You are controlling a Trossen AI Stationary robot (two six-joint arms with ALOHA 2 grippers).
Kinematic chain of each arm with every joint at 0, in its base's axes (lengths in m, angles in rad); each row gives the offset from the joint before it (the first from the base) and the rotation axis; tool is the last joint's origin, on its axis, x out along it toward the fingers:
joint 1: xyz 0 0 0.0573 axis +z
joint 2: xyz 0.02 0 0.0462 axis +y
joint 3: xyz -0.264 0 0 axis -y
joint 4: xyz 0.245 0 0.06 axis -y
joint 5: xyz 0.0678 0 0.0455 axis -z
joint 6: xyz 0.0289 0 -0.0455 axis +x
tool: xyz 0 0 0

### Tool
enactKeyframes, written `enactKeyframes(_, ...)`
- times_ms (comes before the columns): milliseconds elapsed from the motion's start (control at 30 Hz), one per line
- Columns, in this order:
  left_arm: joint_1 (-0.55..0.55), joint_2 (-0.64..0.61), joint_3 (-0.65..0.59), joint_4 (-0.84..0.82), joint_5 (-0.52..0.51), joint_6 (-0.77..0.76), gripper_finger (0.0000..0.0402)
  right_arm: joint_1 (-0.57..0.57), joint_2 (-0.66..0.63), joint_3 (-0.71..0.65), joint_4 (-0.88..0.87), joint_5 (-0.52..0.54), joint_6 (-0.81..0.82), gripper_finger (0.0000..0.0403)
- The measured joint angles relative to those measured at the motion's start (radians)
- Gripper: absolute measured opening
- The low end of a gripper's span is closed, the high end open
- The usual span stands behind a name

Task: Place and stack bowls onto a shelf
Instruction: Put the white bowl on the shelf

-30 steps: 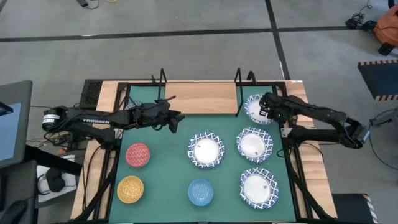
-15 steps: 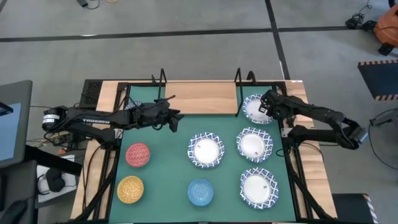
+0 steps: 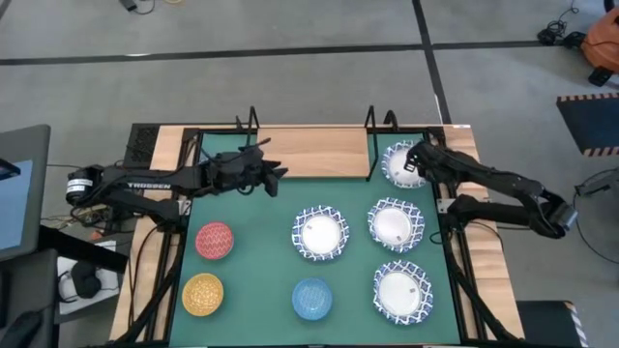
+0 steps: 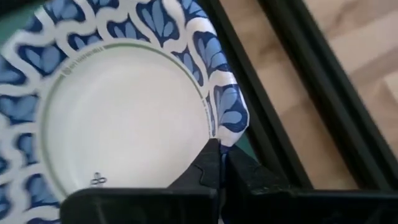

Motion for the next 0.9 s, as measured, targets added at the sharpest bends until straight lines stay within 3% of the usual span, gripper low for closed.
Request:
enactKeyframes(167,0.023,0.055,0.105,-0.025,-0.006,0.072,0.0165,0.097,-0.084,0.046,-0.001,0.164,-0.017,0.0025)
enactKeyframes(400,0.033,0.229,0.341,-0.149,0.004,0.15,0.0165,0.241,-0.156,0.142,0.014,0.387,-0.13,0.0024)
enactKeyframes(667,0.033,0.38,0.558,-0.346,0.003,0.19,0.0165,0.334,-0.167,0.222,0.025,0.47,-0.239,0.0024)
enactKeyframes(900,0.033,0.388,0.59,-0.37,0.009,0.205,0.0165,0.399,-0.167,0.271,0.025,0.537,-0.256,0.0024)
